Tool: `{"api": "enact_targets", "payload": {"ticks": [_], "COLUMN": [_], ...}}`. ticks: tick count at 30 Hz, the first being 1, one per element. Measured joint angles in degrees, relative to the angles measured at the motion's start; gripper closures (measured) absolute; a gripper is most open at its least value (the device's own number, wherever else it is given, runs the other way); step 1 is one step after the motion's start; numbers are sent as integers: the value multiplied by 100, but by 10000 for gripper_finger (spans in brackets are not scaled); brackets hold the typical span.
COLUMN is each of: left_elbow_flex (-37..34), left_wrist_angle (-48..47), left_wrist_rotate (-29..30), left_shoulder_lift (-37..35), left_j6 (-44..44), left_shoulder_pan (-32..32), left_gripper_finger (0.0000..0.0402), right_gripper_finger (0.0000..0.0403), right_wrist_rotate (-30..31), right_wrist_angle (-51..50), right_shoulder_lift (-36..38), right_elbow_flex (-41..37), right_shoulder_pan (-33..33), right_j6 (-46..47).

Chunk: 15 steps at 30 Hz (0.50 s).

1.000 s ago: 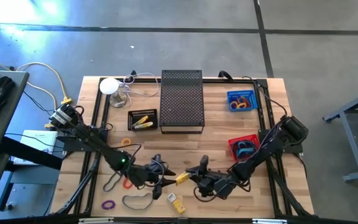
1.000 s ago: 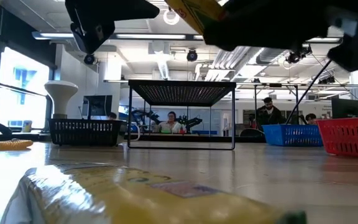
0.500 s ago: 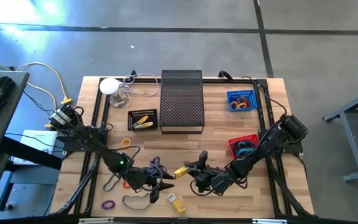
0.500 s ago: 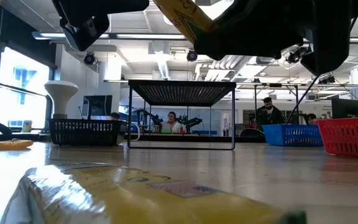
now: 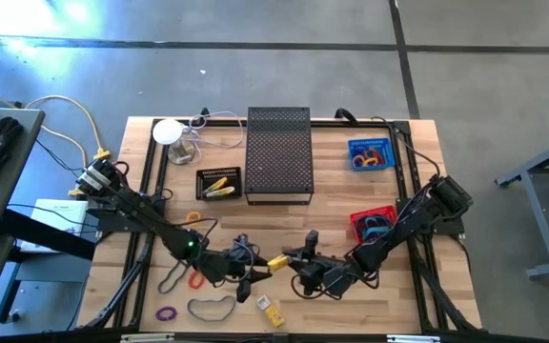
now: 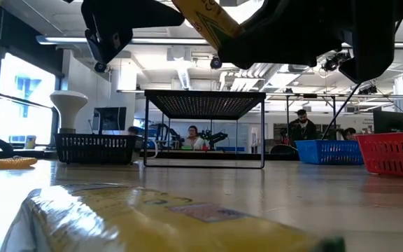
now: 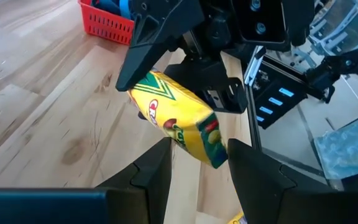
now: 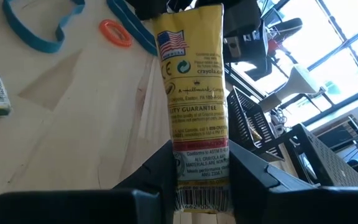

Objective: Pick & Place Office Desk Supplies
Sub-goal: Put the yellow crayon box into the black bin

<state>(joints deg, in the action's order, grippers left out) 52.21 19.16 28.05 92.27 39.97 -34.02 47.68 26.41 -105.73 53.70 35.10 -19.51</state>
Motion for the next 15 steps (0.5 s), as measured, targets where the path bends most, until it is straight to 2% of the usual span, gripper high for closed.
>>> {"api": "enact_targets", "payload": {"ticks": [15], "left_elbow_flex": [0], "left_wrist_angle": [119], "left_wrist_rotate": [-39], "left_shoulder_lift": [0], "left_j6": [106], "left_shoulder_pan": [383], "left_gripper_finger": [250], "right_gripper_finger": [301], "right_wrist_rotate": [79], "right_wrist_angle": [-43], "right_shoulder_lift": [0], "right_elbow_flex": [1], "right_shoulder_pan": [-8], "right_j6": [218]}}
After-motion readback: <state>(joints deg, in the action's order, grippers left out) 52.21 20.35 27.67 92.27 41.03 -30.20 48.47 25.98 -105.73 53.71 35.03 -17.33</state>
